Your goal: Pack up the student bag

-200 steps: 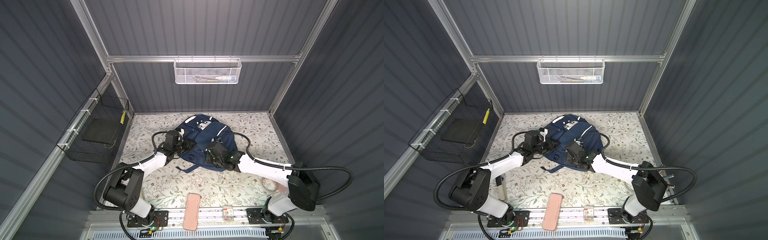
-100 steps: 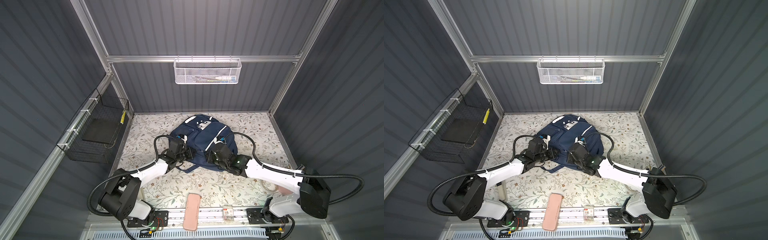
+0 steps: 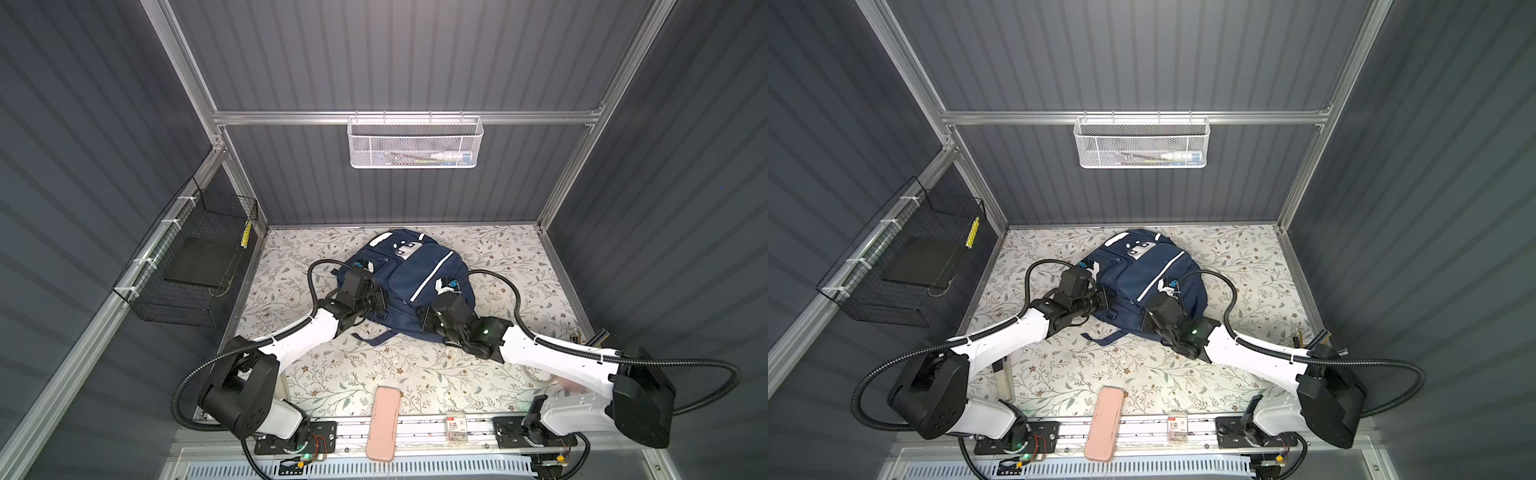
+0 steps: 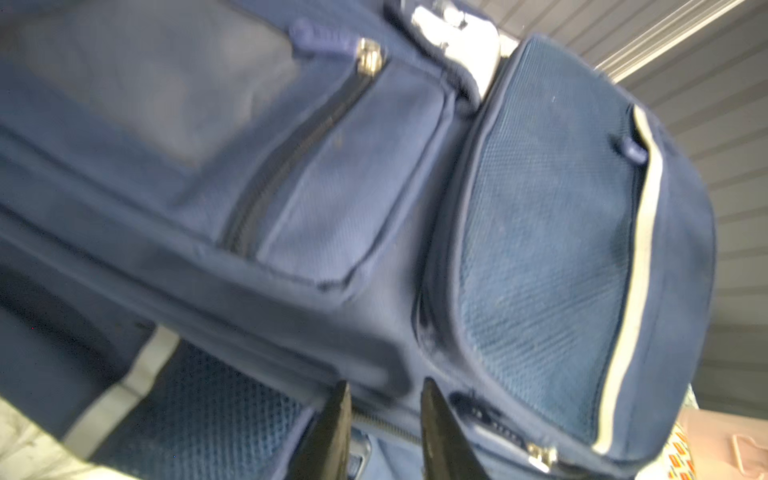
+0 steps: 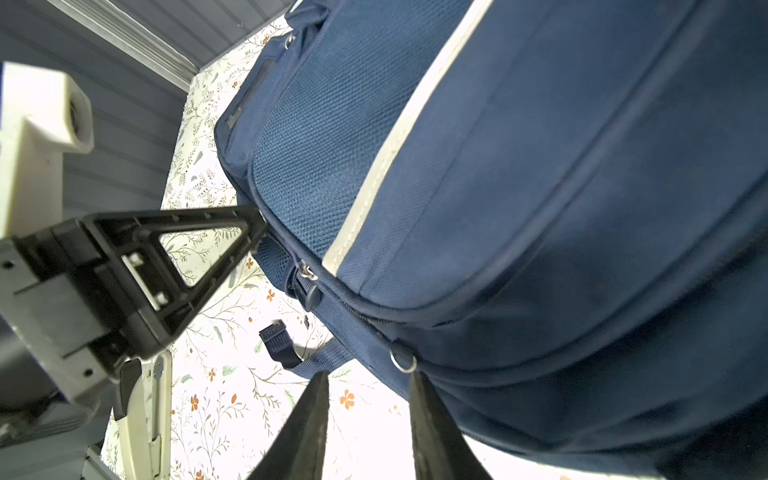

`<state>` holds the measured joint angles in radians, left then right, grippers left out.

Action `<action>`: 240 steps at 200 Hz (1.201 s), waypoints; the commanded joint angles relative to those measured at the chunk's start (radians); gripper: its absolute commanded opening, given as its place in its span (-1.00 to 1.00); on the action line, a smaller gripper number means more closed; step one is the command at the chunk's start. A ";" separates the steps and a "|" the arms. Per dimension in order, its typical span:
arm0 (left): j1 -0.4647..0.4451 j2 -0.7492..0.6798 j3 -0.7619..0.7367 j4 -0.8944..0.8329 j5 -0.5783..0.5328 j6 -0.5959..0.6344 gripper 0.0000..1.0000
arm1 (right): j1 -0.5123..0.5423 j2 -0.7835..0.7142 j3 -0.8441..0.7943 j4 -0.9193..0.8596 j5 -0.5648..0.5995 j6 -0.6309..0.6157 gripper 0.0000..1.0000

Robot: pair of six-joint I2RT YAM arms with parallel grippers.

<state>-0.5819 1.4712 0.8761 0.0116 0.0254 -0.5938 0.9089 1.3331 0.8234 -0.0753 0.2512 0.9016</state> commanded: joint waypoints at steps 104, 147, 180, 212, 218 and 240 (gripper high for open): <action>-0.103 0.079 0.020 -0.002 0.210 0.016 -0.33 | 0.002 -0.005 -0.072 0.047 0.031 0.024 -0.01; -0.194 0.071 0.020 -0.024 0.121 0.001 -0.34 | 0.002 -0.015 -0.094 0.064 0.060 0.059 0.05; -0.208 0.053 0.013 -0.024 0.116 -0.033 -0.34 | 0.002 -0.017 -0.092 0.047 0.084 0.066 0.15; -0.203 -0.011 0.001 -0.101 0.042 -0.005 -0.35 | 0.002 -0.024 -0.036 -0.025 0.097 -0.004 0.14; -0.196 -0.031 0.001 -0.132 0.025 0.007 -0.35 | 0.002 -0.025 -0.021 -0.041 0.094 -0.022 0.15; -0.144 -0.122 -0.033 -0.182 0.017 0.018 -0.36 | 0.002 -0.012 0.018 -0.079 0.094 -0.055 0.18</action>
<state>-0.7742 1.4509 0.8749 -0.0875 0.0837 -0.6033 0.9089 1.3319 0.7807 -0.0910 0.3153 0.9092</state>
